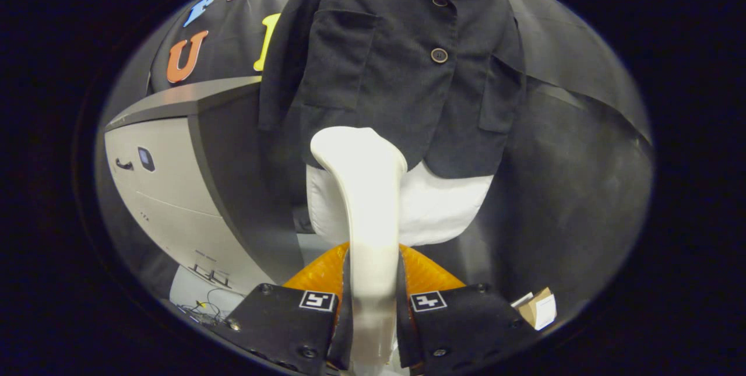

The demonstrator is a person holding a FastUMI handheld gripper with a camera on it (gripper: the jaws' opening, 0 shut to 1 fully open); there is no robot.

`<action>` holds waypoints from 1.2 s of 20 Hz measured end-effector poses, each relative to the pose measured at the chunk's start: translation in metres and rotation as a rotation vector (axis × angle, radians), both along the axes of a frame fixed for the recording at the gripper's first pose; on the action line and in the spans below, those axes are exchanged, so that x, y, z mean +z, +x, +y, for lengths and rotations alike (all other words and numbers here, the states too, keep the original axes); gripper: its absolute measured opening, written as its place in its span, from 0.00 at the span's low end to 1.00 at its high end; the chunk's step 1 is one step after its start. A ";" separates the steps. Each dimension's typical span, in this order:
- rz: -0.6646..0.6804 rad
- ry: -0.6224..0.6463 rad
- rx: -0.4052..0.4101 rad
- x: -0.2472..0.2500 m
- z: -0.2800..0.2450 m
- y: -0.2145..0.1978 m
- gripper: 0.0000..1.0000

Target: Iron the clothes twice with a garment steamer, once on the left side and once on the right side.

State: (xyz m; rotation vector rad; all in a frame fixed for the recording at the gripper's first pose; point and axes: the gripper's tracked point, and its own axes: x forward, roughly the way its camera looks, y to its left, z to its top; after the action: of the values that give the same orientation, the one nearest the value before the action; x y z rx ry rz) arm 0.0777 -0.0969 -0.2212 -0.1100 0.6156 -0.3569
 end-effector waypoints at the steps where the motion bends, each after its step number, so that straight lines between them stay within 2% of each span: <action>1: 0.000 0.002 -0.002 0.001 0.001 -0.003 0.34; 6: -0.081 0.004 -0.039 0.046 -0.003 -0.019 0.34; 10: -0.239 0.015 -0.107 0.124 -0.029 -0.039 0.34; 14: -0.429 0.001 -0.157 0.224 -0.081 -0.044 0.34; 20: -0.682 -0.083 -0.077 0.348 -0.126 -0.010 0.33; 24: -0.824 -0.141 -0.033 0.412 -0.144 0.013 0.33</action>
State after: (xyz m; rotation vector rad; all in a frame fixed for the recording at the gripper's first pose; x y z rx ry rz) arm 0.0909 -0.2404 0.1905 -0.0777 -0.2233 -0.4382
